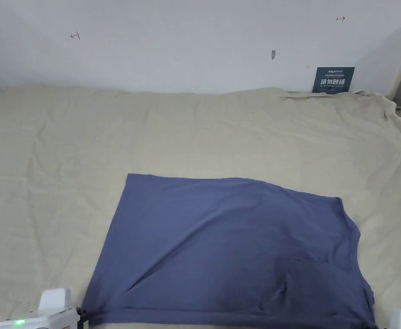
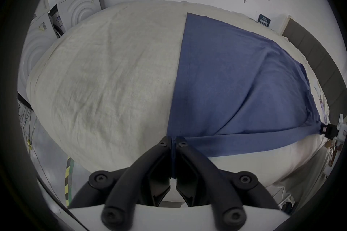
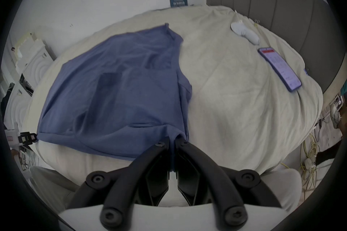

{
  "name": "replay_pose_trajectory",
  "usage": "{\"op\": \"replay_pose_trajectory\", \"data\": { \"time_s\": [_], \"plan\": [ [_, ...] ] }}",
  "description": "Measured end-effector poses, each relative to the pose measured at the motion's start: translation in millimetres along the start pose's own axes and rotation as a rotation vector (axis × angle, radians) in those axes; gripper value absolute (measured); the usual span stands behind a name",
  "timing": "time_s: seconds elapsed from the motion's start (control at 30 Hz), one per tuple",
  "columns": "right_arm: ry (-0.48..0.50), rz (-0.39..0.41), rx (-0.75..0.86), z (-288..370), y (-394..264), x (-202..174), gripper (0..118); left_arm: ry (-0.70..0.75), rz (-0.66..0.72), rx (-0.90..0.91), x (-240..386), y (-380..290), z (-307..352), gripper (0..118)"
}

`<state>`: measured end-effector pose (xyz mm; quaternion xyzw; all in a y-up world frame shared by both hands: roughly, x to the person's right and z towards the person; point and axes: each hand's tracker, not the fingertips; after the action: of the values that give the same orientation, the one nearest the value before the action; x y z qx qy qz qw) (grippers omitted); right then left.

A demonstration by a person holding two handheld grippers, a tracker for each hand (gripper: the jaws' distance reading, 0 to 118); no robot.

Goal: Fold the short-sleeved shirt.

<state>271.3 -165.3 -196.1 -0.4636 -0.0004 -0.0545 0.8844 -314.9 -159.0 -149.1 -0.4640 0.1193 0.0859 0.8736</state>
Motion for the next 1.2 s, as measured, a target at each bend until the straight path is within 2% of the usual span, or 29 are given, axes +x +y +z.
{"op": "replay_pose_trajectory", "data": {
  "time_s": [0.07,0.1,0.17,0.2,0.23,0.33,0.37,0.47,0.63,0.7,0.8,0.83,0.9,0.93,0.97,1.0,1.03,1.1,1.13,1.2],
  "plan": [
    [-0.010,0.003,0.000,6.4,-1.3,-11.3,4,0.007,0.016,-0.003,2.0,3.1,2.5,6],
    [-0.016,0.010,0.002,8.9,-0.6,-13.7,4,0.013,0.013,-0.002,3.2,3.6,3.8,11],
    [-0.030,0.026,0.005,15.1,2.7,-17.9,13,0.043,-0.004,-0.009,3.2,5.8,6.4,28],
    [-0.034,0.027,0.008,23.1,3.9,-22.1,21,0.048,-0.010,-0.009,4.0,7.5,8.9,40],
    [-0.035,0.028,0.018,28.3,6.1,-24.1,42,0.053,-0.014,-0.008,4.8,9.7,11.6,62],
    [-0.040,0.048,0.064,51.0,15.8,-36.8,99,0.047,0.007,0.019,8.9,18.0,27.0,108],
    [-0.040,0.056,0.096,59.0,19.5,-40.7,104,0.022,0.013,0.031,9.1,22.9,32.8,115],
    [-0.028,0.068,0.200,86.3,35.9,-52.6,105,-0.009,0.013,0.105,16.1,37.0,54.0,116],
    [0.023,0.068,0.347,120.6,64.6,-67.0,105,0.022,-0.063,0.257,35.3,60.0,84.3,116],
    [0.013,0.068,0.407,132.7,72.3,-75.3,105,0.015,-0.069,0.307,43.1,66.8,94.3,116],
    [0.008,0.095,0.497,142.9,77.9,-79.3,102,0.027,-0.091,0.405,53.7,71.3,103.0,109],
    [-0.011,0.103,0.517,146.5,78.5,-82.3,94,0.022,-0.091,0.423,56.7,71.7,105.1,96],
    [-0.026,0.114,0.537,147.8,78.9,-81.6,66,-0.016,-0.079,0.447,59.6,71.5,109.3,63],
    [-0.027,0.117,0.559,150.7,77.7,-82.5,43,-0.043,-0.073,0.461,60.3,71.0,110.7,37],
    [-0.033,0.118,0.569,152.8,77.1,-83.7,27,-0.063,-0.067,0.469,61.0,70.3,111.8,22],
    [-0.034,0.120,0.576,151.8,76.8,-82.9,13,-0.077,-0.061,0.471,61.8,69.8,112.8,14],
    [-0.029,0.126,0.584,153.1,76.4,-83.2,13,-0.096,-0.051,0.473,62.3,68.8,114.0,14],
    [-0.033,0.136,0.603,155.2,75.0,-84.0,1,-0.111,-0.047,0.482,62.3,67.9,115.5,6],
    [-0.030,0.145,0.615,153.8,73.9,-80.8,0,-0.111,-0.048,0.477,63.1,67.5,116.3,0],
    [-0.025,0.154,0.609,155.0,73.9,-80.0,0,-0.112,-0.054,0.464,63.3,67.7,115.3,0]
  ]
}}
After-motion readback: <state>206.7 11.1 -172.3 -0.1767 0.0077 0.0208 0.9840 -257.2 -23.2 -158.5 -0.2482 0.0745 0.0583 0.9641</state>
